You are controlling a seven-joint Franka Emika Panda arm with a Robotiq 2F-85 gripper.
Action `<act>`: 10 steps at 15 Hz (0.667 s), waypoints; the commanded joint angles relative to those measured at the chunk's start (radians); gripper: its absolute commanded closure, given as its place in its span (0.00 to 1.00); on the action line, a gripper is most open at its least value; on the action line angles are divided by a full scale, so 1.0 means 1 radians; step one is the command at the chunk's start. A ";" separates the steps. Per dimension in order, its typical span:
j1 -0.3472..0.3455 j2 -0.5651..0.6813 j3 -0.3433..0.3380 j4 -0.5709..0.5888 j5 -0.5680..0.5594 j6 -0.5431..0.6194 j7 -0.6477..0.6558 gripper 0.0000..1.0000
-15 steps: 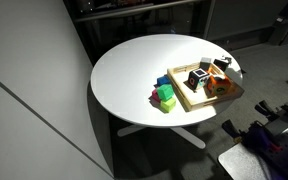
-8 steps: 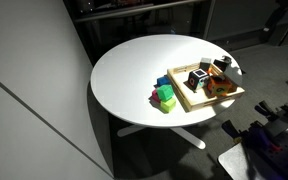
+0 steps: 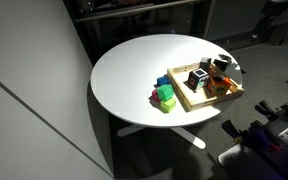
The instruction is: Pick up the square plush toy from the table and put it in the box
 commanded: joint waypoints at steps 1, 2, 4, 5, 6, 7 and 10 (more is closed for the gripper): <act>-0.029 0.049 0.044 0.055 -0.003 0.013 0.093 0.00; -0.031 0.056 0.052 0.059 -0.001 0.021 0.119 0.00; -0.033 0.067 0.067 0.063 0.005 0.038 0.172 0.00; -0.034 0.071 0.073 0.064 0.004 0.046 0.197 0.00; -0.036 0.073 0.079 0.064 0.005 0.051 0.219 0.00; -0.036 0.074 0.083 0.063 -0.001 0.052 0.242 0.00; -0.042 0.064 0.095 0.039 -0.010 0.051 0.228 0.00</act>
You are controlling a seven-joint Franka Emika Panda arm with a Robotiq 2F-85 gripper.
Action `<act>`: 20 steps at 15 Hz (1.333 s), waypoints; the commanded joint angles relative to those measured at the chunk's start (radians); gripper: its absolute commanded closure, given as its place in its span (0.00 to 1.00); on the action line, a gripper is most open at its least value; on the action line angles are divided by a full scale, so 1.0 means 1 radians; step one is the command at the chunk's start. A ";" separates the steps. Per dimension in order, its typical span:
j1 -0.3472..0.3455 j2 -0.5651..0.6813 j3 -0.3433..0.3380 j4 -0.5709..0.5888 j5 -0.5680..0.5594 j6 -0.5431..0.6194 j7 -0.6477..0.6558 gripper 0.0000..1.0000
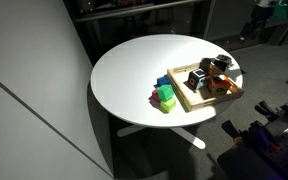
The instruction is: Pick up the square plush toy from the table and put it in the box
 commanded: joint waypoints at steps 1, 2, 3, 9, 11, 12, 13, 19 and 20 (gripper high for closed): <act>-0.026 -0.001 0.028 -0.001 -0.009 -0.001 0.007 0.00; -0.026 -0.001 0.030 -0.002 -0.009 -0.001 0.007 0.00; -0.027 -0.001 0.030 -0.002 -0.009 -0.001 0.007 0.00; -0.027 0.014 0.038 0.000 -0.003 0.017 -0.003 0.00; -0.028 0.030 0.049 0.004 0.003 0.032 -0.013 0.00; -0.028 0.041 0.055 0.006 0.002 0.048 -0.018 0.00; -0.029 0.050 0.061 0.007 0.002 0.061 -0.019 0.00; -0.033 0.111 0.089 0.013 -0.016 0.122 -0.022 0.00; -0.033 0.119 0.093 0.012 -0.020 0.131 -0.023 0.00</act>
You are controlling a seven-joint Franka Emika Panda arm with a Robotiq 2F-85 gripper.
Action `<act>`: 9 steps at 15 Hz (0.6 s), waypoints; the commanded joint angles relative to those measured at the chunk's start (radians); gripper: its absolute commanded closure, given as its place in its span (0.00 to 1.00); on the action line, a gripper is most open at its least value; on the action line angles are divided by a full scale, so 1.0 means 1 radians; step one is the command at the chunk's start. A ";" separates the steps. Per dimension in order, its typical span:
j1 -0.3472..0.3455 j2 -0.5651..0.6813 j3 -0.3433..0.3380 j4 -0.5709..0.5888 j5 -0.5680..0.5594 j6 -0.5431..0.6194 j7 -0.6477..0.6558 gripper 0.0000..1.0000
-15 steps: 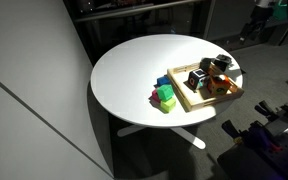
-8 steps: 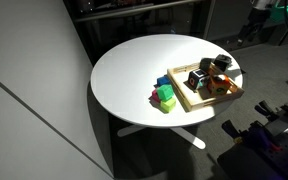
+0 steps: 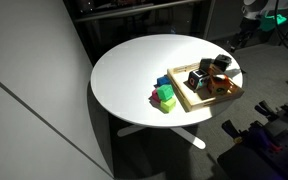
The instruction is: Pick up the square plush toy from the table and put it in the box
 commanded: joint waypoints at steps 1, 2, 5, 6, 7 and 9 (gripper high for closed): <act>-0.028 0.033 0.033 0.012 -0.022 0.034 -0.019 0.00; -0.028 0.040 0.037 0.011 -0.026 0.043 -0.017 0.00; -0.026 0.062 0.043 0.008 -0.050 0.066 -0.011 0.00; -0.027 0.069 0.046 0.009 -0.057 0.071 -0.013 0.00; -0.026 0.075 0.046 0.009 -0.069 0.079 -0.010 0.00; -0.024 0.087 0.042 0.007 -0.096 0.096 -0.005 0.00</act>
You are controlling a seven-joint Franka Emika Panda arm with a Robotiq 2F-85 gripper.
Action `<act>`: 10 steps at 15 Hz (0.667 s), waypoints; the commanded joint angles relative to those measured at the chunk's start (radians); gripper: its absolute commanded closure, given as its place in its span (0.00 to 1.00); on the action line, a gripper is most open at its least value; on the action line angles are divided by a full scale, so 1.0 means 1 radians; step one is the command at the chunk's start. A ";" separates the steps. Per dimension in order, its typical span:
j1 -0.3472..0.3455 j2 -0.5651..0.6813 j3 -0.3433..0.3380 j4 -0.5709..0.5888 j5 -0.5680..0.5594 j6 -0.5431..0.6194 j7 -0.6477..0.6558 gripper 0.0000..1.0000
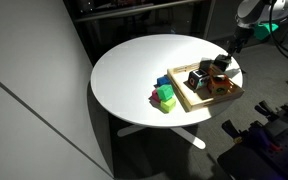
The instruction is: Pick up the square plush toy from the table and put it in the box
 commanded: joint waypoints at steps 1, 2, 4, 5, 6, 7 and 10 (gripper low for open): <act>-0.021 0.021 0.013 0.008 -0.058 0.033 -0.001 0.00; -0.024 0.026 0.015 0.009 -0.068 0.039 -0.005 0.00; -0.030 0.037 0.019 0.010 -0.084 0.054 -0.010 0.00; -0.032 0.043 0.022 0.011 -0.089 0.064 -0.014 0.00; -0.035 0.047 0.026 0.011 -0.092 0.074 -0.018 0.00; -0.039 0.050 0.032 0.010 -0.092 0.088 -0.023 0.00; -0.067 0.062 0.072 0.006 -0.076 0.142 -0.068 0.00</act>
